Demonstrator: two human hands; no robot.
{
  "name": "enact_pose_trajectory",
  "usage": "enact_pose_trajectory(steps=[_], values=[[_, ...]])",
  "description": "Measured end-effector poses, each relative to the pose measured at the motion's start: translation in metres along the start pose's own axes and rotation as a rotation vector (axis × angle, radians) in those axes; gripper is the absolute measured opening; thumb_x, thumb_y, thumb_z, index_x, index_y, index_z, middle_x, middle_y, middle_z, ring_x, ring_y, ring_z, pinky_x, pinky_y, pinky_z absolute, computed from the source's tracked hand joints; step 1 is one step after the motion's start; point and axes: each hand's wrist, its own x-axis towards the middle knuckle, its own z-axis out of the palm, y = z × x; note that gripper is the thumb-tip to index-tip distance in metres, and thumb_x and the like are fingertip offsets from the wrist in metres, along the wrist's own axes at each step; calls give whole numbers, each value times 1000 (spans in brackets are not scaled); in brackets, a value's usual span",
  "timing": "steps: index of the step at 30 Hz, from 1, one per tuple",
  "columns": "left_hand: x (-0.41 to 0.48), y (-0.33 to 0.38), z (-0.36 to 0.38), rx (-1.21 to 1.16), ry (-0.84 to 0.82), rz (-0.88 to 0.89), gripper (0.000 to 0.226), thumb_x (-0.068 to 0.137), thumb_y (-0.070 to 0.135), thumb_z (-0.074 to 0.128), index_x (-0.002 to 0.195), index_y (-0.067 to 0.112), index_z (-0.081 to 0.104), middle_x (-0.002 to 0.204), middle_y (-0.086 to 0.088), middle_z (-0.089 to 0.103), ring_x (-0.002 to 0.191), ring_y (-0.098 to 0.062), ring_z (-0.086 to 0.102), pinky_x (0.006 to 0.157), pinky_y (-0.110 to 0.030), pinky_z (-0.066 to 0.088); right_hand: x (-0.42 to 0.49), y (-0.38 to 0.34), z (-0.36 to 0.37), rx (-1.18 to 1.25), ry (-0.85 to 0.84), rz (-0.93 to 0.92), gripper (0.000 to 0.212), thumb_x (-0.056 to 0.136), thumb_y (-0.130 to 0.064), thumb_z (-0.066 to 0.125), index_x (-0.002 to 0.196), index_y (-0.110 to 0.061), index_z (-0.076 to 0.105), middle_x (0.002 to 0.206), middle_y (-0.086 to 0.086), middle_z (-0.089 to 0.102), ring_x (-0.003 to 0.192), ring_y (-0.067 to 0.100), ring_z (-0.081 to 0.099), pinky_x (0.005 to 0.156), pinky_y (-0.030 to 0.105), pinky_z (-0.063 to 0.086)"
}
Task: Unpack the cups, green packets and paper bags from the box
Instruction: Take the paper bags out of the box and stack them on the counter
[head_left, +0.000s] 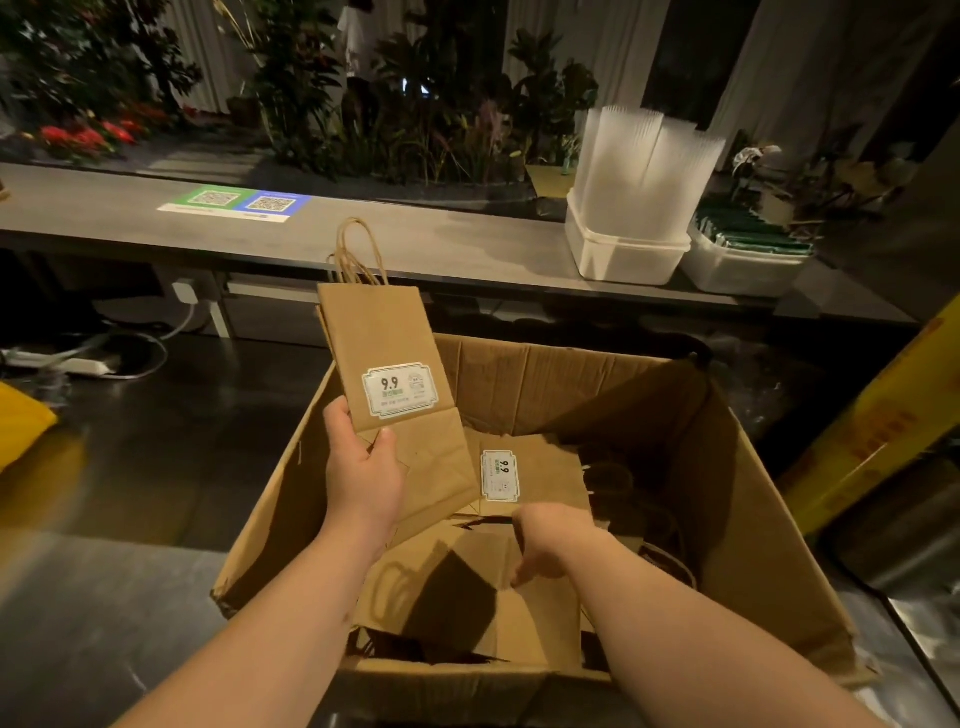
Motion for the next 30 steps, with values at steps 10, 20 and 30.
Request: enact_pose_trajectory(steps=[10,20,30], values=[[2,-1,-9,-34,143,25,55,107,14,49,152,33,24,131,11,48,98,1,52,79,-24,49,-49,60,-56,863,240,-38,12,95,-20,70,106,-25,66,108,2,68,99,22,67,87,42,56],[2,-7,-1,47,-194,-75,60,106,10,47,149,47,28,144,8,50,136,-20,46,110,-51,43,-71,-29,-61,547,460,-412,52,94,-31,70,143,-35,52,148,-14,47,131,11,51,99,28,52],[-3,-4,-4,-121,-273,-39,48,105,15,51,141,45,43,139,13,54,128,-8,51,103,-36,44,-34,-38,-51,735,662,-300,77,83,-50,80,145,-32,39,148,-11,39,136,12,36,113,36,39]])
